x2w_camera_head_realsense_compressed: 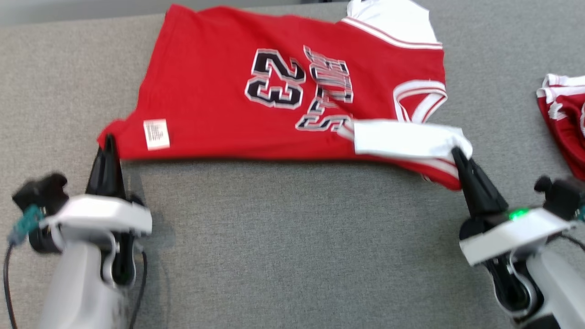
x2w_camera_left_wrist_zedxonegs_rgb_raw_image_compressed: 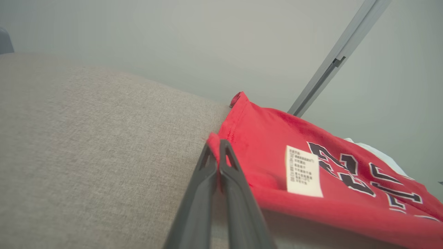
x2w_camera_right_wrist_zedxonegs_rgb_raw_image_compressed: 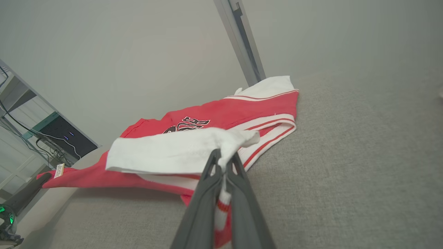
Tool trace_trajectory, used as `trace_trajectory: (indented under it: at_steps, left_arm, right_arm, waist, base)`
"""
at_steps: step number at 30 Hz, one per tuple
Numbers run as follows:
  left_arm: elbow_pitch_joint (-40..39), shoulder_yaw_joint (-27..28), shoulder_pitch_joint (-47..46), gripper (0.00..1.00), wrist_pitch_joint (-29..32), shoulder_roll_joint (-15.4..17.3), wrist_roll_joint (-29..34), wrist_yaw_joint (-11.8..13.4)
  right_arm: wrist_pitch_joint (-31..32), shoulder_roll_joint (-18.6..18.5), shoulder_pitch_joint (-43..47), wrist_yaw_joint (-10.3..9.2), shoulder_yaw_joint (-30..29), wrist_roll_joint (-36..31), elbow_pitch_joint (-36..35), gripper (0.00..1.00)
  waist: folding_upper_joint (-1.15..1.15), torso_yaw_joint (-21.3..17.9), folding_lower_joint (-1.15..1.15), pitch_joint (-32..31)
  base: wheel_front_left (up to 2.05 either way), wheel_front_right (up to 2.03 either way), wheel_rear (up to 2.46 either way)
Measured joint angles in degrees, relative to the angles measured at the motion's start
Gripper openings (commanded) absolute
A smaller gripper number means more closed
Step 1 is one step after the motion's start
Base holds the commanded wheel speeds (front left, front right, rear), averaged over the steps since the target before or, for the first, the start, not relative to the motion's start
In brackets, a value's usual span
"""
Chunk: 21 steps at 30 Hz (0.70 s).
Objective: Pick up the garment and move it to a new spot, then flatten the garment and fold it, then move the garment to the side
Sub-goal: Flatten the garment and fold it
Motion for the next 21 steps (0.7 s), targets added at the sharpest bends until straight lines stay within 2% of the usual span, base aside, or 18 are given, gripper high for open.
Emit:
trace_trajectory:
  at_steps: [6,11,13,17,21]
  left_arm:
    - [-16.0,1.0,16.1,0.00,0.0,-0.3,3.4,2.6]
    - [-30.5,1.9,30.0,0.00,4.4,-1.2,3.8,7.7]
    - [-38.5,1.6,36.5,0.00,7.7,-2.1,3.3,10.4]
    - [-46.3,0.5,43.1,0.00,12.0,-2.6,3.2,14.5]
    - [-52.2,-2.3,49.3,0.00,14.7,-3.1,3.6,17.0]
  right_arm:
    - [0.0,0.1,10.2,0.00,-1.5,-1.7,-5.5,0.00]
    - [0.0,-0.6,16.9,-0.01,-2.8,-3.5,-9.1,0.00]
    - [0.0,-1.4,21.1,0.00,-3.9,-6.5,-11.4,0.00]
    - [0.0,-1.1,26.5,0.00,-5.6,-9.0,-14.4,0.00]
    - [0.0,-0.5,32.5,0.00,-8.6,-10.8,-16.4,0.00]
  waist:
    - [0.00,-0.1,0.00,-3.4]
    - [0.00,-0.1,0.00,-6.1]
    - [0.00,0.3,0.00,-7.0]
    - [0.00,1.7,0.00,-7.3]
    - [0.00,3.2,0.00,-7.7]
  base:
    - [0.00,0.00,0.00]
    - [0.00,0.00,0.00]
    - [0.00,0.00,0.00]
    - [0.00,0.00,0.00]
    - [0.00,0.00,0.00]
